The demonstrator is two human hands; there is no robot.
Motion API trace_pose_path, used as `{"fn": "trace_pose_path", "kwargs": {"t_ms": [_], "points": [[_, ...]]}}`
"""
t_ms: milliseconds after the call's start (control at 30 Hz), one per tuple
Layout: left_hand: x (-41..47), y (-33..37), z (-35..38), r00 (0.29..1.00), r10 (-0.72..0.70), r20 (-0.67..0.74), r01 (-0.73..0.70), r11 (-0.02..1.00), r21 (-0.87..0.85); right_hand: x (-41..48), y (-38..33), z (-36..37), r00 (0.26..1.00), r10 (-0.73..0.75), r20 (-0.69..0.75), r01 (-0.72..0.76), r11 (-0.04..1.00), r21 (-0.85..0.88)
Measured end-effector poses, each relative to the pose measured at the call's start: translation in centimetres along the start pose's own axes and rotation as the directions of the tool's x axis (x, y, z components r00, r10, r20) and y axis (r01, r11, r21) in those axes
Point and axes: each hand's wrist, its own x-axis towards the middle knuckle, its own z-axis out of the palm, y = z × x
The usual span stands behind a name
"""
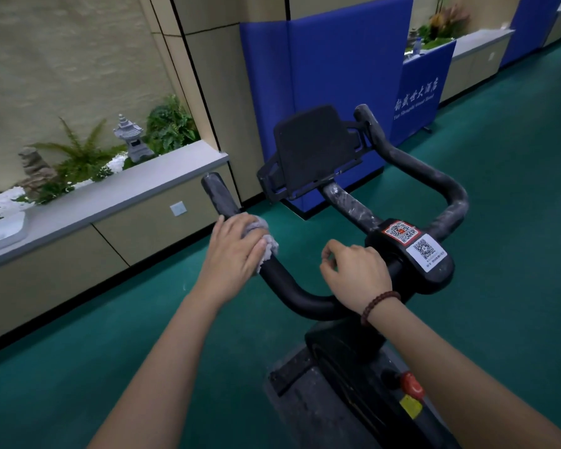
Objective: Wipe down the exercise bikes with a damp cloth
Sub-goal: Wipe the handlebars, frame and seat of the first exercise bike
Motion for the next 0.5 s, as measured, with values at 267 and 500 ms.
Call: {"fn": "trace_pose_path", "kwargs": {"t_ms": [267, 500], "points": [[-4.1, 4.6, 1.1, 0.98, 0.193, -0.045, -0.197, 0.975, -0.106, 0.2, -0.4, 0.2, 1.0, 0.007, 0.019, -0.006, 0.999, -0.043], [-2.3, 1.5, 0.7, 0.966, 0.258, 0.006, -0.255, 0.957, -0.138, 0.0, -0.2, 0.1, 1.0, 0.011, 0.022, -0.01, 0.999, -0.045]]}}
